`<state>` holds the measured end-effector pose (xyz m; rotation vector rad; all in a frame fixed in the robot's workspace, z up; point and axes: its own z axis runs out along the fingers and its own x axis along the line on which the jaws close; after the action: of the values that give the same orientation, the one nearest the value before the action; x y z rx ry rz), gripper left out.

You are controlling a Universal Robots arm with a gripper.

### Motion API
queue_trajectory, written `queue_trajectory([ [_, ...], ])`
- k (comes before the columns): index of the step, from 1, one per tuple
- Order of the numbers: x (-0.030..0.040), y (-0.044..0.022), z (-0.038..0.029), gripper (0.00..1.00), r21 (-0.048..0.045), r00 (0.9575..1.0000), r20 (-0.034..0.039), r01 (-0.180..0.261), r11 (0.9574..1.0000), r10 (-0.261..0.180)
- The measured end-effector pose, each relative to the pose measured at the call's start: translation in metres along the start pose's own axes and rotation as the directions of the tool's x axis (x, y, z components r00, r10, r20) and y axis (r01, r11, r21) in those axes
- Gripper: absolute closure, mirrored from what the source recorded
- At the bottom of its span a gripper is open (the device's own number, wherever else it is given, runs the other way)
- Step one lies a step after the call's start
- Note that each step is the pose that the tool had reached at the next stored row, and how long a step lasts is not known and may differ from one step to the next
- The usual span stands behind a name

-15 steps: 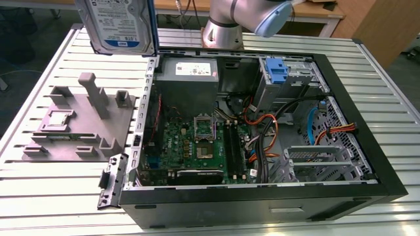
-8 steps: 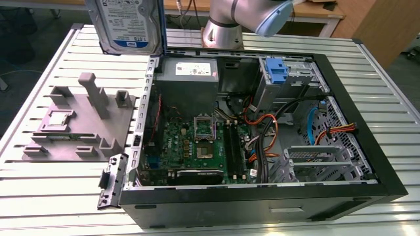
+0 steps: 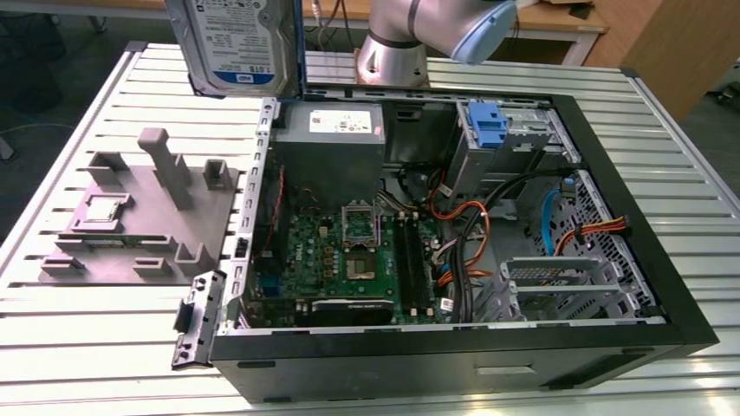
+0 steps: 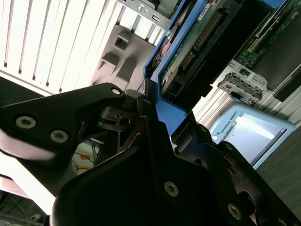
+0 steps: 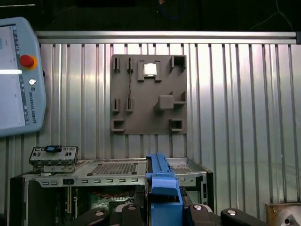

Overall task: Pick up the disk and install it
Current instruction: 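Pick up the disk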

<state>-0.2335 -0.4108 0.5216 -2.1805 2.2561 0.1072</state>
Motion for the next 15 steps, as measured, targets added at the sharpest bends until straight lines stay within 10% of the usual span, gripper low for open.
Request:
queue_trajectory([
  [15, -0.0004, -0.0111, -0.0005, 0.64, 0.0, 1.0, 0.0, 0.0, 1.0, 0.0],
])
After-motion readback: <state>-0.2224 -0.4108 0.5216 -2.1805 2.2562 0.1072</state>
